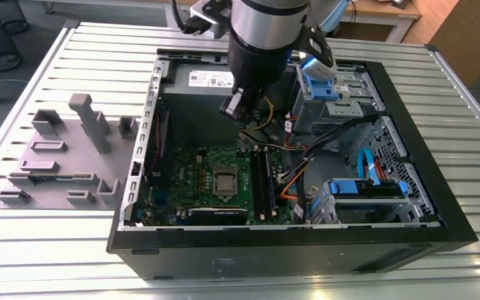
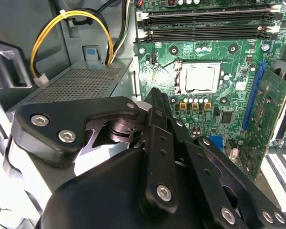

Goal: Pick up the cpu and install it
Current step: 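Install the first cpu locking lever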

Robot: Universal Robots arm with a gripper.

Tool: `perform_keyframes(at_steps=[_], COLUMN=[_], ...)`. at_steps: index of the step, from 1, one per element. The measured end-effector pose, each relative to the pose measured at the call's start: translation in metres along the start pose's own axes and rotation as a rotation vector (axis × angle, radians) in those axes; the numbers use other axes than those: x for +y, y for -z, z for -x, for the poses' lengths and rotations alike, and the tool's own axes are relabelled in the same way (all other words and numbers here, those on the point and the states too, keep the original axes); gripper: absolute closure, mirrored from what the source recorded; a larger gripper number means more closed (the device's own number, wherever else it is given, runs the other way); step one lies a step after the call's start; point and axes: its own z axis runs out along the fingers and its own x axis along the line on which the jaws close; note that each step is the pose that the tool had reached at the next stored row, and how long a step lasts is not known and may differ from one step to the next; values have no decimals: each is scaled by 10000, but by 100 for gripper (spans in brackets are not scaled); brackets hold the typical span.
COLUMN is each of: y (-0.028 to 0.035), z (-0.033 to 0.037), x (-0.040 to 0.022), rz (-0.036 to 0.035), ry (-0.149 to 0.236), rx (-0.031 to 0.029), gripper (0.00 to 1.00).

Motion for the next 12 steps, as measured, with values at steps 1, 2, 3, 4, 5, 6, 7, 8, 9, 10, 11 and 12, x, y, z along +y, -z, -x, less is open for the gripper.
perform_keyframes(at_steps=[1, 2, 3, 4, 5, 6, 7, 8, 9, 10, 11, 12], y=[-17, -35, -53, -72, -88, -106, -122, -137, -151, -164, -173, -176], z=[-2, -4, -6, -8, -10, -12, -14, -15, -17, -18, -19, -20], x=[-2, -3, -5, -7, -8, -10, -12, -13, -14, -16, -17, -17], rz=[-6, -11, -15, -20, -29, -38, -47, -58, -70, -82, -90, -93], ry=[-1, -1, -1, -1, -2, -2, -2, -3, -3, -3, -4, -4], rx=[11, 19, 23, 31, 43, 58, 72, 88, 105, 123, 136, 144], gripper=[89, 89, 89, 89, 89, 89, 89, 89, 89, 89, 89, 89])
